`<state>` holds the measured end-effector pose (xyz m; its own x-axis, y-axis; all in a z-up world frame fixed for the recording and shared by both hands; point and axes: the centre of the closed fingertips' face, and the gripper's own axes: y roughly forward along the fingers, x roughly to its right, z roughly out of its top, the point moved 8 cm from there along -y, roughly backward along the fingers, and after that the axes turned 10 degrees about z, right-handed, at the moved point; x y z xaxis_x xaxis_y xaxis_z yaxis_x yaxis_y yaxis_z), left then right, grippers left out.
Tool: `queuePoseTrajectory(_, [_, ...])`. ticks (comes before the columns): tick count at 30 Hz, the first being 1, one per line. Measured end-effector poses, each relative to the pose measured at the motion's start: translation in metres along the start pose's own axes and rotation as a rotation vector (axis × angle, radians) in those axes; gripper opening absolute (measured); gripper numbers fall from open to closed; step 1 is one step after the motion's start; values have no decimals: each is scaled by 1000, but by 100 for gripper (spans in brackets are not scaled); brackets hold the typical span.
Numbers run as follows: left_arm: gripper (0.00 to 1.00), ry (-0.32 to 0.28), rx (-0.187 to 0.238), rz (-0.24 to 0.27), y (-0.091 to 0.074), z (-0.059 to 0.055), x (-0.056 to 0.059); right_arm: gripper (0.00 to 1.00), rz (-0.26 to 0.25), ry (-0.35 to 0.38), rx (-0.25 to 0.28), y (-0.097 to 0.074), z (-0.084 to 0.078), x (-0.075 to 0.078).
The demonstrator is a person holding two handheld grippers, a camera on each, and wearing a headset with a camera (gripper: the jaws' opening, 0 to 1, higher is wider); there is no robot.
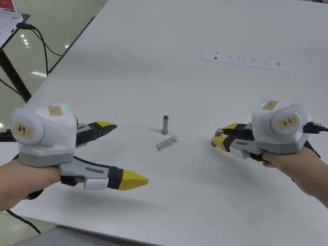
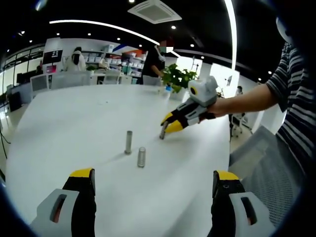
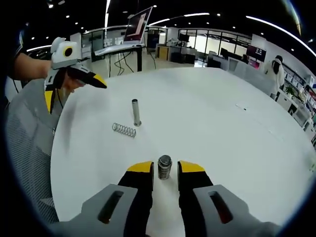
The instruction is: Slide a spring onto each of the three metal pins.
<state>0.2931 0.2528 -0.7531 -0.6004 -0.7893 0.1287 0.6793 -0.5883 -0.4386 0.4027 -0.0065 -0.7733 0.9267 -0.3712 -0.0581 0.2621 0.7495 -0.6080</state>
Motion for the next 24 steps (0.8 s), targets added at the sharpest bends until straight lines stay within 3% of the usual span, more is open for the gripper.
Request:
queuePoseTrajectory(4, [96,3,1,2,-2,1,1,17,-14,6,33,-11,6,-2])
queuePoseTrajectory(9, [96,4,5,1,-2,3,1,17,-11,66,114,-26,9,-8])
queuePoseTrajectory(15, [96,6,9,1,-2,5,2,17,-13,97,168,-45,6,-16])
queuePoseTrajectory(24, [96,6,6,-6,-1,6,3,18,-2,116,162,-55,-11,-30])
